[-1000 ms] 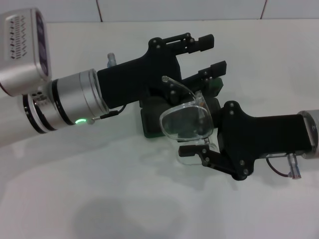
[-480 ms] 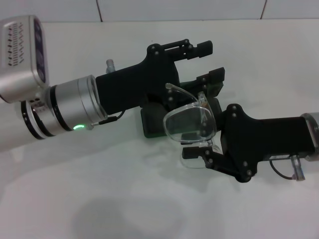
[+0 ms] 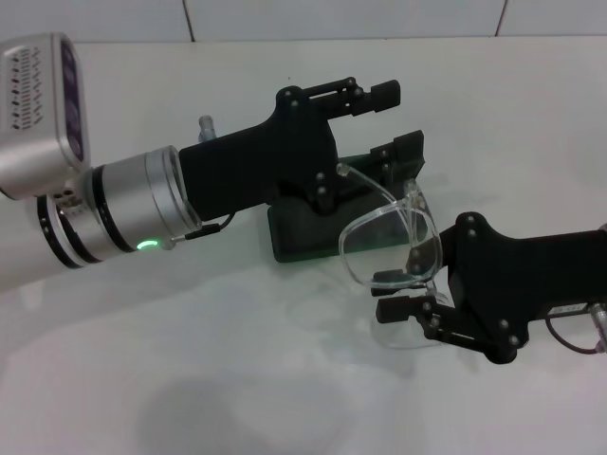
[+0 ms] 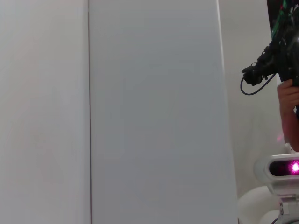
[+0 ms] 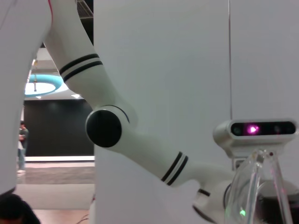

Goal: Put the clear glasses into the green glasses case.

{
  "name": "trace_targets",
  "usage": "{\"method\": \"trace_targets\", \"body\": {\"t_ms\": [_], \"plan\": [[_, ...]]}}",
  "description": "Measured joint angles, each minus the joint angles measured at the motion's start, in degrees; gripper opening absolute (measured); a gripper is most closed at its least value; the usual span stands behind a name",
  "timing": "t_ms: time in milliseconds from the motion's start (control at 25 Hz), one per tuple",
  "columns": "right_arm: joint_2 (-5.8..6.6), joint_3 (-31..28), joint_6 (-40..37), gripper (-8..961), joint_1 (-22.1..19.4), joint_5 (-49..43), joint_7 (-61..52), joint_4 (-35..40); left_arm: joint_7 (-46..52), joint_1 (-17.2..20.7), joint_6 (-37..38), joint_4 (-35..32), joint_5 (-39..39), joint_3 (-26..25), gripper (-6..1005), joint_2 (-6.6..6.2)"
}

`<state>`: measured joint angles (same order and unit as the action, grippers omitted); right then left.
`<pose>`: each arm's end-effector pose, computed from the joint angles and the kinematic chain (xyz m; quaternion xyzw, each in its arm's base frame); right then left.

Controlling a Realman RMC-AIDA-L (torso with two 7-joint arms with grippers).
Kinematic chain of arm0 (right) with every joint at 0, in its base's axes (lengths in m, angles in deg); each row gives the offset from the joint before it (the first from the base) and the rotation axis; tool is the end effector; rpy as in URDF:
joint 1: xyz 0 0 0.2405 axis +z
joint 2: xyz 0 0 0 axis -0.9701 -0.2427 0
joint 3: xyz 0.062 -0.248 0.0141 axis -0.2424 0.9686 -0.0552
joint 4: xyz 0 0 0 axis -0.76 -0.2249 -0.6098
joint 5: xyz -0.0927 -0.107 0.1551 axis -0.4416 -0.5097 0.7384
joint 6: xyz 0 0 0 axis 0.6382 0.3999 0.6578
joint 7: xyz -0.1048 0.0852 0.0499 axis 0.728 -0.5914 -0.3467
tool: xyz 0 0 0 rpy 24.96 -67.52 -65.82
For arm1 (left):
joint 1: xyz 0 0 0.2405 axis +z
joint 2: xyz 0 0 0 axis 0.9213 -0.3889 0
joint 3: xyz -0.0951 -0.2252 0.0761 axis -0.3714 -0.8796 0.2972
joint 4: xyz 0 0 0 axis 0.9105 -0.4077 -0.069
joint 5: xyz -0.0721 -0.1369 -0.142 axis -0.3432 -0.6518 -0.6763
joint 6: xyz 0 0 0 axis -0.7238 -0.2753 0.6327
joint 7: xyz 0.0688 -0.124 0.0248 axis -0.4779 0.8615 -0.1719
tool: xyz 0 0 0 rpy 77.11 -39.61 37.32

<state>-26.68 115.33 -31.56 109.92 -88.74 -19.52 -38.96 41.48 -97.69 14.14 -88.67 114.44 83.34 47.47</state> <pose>0.1920 0.2868 -0.0179 0.9165 0.0470 -0.3937 0.0535 -0.1716 0.3173 -0.0459 -0.8846 -0.0167 -0.4494 0.1237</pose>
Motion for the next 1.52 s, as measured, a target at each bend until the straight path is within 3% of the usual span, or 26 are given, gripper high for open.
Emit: {"method": "trace_targets", "body": {"t_ms": [1160, 1400, 1520], "plan": [[0.33, -1.6, 1.9, 126, 0.8, -1.6, -5.1, 0.1, -2.1, -0.3, 0.3, 0.0, -0.5, 1.1, 515, -0.02], [1.36, -1.7, 2.6, 126, 0.1, -2.7, -4.8, 1.5, -7.8, 0.8, -3.2, 3.6, -10.6, 0.6, 515, -0.14], [1.71, -1.8, 5.0, 125, -0.3, -2.9, -5.5, 4.6, -11.6, 2.6, -6.3, 6.0, -17.8, -2.9, 516, -0.21]]}}
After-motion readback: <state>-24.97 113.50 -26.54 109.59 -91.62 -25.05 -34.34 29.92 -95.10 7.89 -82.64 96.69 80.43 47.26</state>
